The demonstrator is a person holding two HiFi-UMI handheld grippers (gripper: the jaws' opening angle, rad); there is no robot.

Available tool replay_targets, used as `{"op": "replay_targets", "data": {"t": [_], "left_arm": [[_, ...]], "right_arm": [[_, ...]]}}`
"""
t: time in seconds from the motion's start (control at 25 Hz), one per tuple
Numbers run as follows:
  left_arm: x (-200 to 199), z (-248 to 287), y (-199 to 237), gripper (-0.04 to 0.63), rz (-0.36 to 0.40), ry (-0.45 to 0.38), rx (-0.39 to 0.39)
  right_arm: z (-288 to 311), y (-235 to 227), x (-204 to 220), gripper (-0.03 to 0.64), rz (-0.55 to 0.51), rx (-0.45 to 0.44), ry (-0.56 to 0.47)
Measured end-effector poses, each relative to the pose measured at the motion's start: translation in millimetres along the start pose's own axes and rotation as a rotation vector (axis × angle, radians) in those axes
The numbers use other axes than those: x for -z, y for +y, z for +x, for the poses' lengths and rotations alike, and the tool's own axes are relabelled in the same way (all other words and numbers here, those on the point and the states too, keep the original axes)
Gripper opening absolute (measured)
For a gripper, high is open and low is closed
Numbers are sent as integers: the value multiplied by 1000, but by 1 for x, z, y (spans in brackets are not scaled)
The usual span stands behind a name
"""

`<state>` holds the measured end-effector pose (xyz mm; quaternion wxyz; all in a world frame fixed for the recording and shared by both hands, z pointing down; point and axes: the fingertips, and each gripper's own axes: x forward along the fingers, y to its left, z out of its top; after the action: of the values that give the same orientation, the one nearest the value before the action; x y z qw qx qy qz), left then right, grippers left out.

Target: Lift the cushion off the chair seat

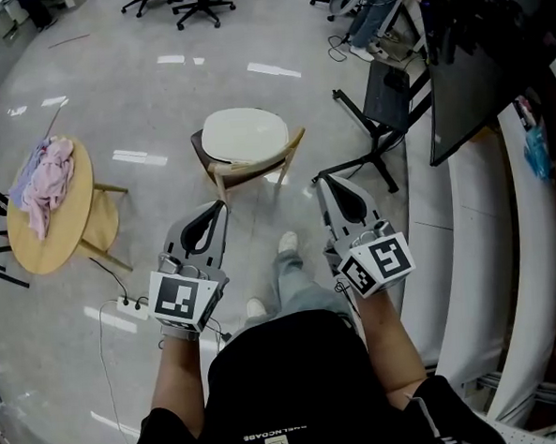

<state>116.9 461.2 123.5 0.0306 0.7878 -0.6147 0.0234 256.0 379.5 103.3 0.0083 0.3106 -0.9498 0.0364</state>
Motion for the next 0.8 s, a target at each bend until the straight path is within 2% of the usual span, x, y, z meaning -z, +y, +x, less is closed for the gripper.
{"op": "replay_targets", "data": {"t": [0.32,0.52,0.8], "left_arm": [[12,57,55,14,-27,34,-74],[17,102,94,12,-95,55,-137],[29,169,130,14,-139,86,-214]], "right_arm": [[82,-43,8,3,41,-50,21],[140,-73,17,3,46,-98,79],[208,-115,23,3,76,-187,112]]}}
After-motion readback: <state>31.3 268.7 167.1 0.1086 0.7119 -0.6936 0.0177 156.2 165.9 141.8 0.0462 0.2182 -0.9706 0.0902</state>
